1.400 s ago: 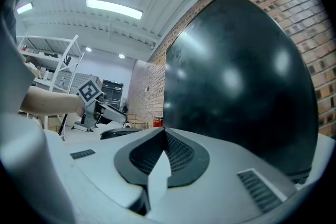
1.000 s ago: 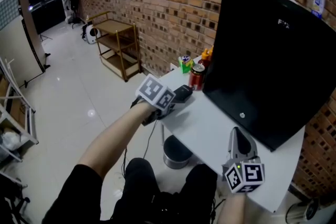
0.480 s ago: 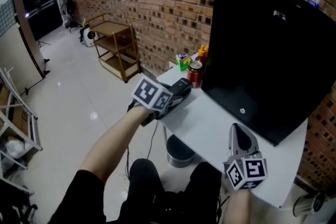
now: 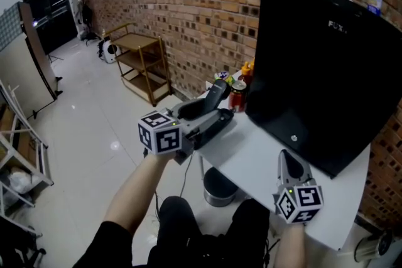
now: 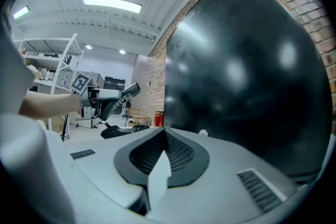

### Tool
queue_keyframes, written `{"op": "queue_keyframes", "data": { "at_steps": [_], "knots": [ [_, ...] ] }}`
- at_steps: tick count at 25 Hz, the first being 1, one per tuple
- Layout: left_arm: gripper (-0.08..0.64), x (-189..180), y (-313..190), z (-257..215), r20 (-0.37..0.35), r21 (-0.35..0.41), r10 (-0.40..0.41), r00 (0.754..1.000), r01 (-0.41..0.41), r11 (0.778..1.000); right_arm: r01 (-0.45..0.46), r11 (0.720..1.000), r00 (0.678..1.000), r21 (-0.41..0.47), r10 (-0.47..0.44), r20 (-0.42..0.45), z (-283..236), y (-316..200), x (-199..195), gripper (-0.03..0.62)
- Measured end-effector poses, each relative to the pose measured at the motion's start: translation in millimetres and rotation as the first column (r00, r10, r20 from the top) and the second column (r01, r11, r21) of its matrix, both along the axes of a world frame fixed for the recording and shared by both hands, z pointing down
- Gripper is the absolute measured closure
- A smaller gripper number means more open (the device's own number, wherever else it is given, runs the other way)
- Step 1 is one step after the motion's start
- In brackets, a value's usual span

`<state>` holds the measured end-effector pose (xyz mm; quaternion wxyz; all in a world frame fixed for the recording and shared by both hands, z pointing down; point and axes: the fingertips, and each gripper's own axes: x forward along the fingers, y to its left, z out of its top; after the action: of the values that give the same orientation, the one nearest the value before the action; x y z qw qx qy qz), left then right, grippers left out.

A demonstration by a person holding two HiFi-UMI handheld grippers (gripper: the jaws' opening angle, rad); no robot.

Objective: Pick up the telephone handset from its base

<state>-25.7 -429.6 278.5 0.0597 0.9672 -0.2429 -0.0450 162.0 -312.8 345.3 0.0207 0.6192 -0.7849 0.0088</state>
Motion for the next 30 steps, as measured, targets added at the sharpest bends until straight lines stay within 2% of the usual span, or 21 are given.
{"op": "queue_keyframes", "data": {
  "at_steps": [2,7,10,12,15,21,30],
  "knots": [
    [0.301,-8,10,-6,-0.075,0.016,0.042,0.996,-0.041,0.999,0.011,1.0,1.0,-0.012,-0.011,0.019,2,-3,0,0.583],
    [0.301,-33,29,-18,-0.2,0.059,0.129,0.971,-0.12,0.991,0.056,0.996,0.998,-0.069,-0.053,0.042,11,-10,-6,0.583],
    [0.301,-47,36,-25,-0.313,0.062,0.205,0.927,-0.195,0.979,0.062,0.991,0.997,-0.119,-0.058,0.041,20,-17,-6,0.583],
    [0.301,-55,33,-27,-0.366,0.058,0.217,0.905,-0.21,0.976,0.031,0.988,0.999,-0.152,-0.025,0.043,26,-23,0,0.583],
    [0.301,-56,34,-27,-0.378,0.068,0.219,0.899,-0.21,0.975,-0.001,0.986,0.999,-0.165,0.008,0.044,28,-25,5,0.583],
    [0.301,-41,42,-16,-0.334,0.074,0.259,0.907,-0.249,0.966,0.012,0.985,0.999,-0.171,-0.003,0.049,29,-25,4,0.583],
    [0.301,-40,42,-14,-0.315,0.079,0.256,0.914,-0.244,0.967,0.024,0.984,0.999,-0.175,-0.015,0.051,29,-27,3,0.583]
  ]
}}
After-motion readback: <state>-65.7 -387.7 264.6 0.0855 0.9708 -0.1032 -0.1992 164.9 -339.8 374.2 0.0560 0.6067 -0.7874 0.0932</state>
